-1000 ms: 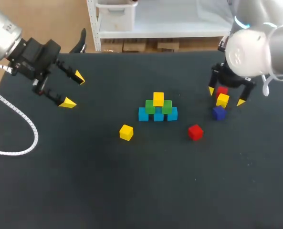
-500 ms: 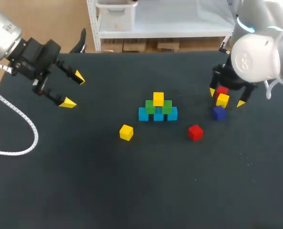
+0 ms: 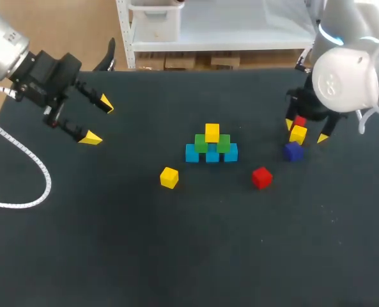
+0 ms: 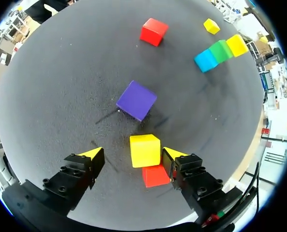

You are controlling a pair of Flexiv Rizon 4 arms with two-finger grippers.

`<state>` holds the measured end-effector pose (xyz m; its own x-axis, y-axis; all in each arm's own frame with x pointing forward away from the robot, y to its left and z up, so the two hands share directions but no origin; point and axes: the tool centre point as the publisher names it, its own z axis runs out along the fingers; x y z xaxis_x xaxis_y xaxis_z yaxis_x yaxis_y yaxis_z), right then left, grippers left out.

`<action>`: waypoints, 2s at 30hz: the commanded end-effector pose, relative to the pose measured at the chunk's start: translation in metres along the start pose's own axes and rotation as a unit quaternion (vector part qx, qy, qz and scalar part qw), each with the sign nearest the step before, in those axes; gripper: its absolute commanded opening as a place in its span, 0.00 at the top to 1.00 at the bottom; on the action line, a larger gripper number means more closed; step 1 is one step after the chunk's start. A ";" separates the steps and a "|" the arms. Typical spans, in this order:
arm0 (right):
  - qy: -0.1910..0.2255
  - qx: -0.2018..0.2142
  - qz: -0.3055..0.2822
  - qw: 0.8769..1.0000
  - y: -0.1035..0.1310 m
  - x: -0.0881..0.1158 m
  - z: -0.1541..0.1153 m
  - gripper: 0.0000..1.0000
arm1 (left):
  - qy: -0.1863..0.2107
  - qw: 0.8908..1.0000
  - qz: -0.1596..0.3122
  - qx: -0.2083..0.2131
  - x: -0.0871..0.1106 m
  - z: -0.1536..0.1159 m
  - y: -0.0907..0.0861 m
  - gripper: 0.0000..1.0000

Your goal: Place the blue cubes, place green cubes on the blue cubes, place the yellow cubes on the green cubes, then place the red cubes on the yellow cubes, and place purple cube on the red cubes.

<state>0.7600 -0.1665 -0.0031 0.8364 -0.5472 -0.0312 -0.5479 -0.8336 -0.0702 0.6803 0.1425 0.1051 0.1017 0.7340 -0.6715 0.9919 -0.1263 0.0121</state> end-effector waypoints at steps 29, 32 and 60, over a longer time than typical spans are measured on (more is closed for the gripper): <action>-0.005 0.001 -0.004 1.000 -0.010 0.002 0.001 1.00 | -0.001 1.000 0.002 0.000 0.001 0.000 0.000 0.00; -0.009 -0.007 0.002 1.000 -0.012 0.001 -0.003 1.00 | -0.001 1.000 0.002 0.000 0.001 0.000 0.000 0.00; -0.027 0.026 0.332 0.943 -0.054 -0.037 -0.076 1.00 | -0.001 1.000 0.002 0.000 0.001 0.000 0.000 0.00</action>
<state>0.7666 -0.1115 0.0741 0.3199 -0.9346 -0.1553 -0.9475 -0.3151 -0.0551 0.6803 0.1425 0.1051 0.1017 0.7340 -0.6715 0.9919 -0.1263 0.0121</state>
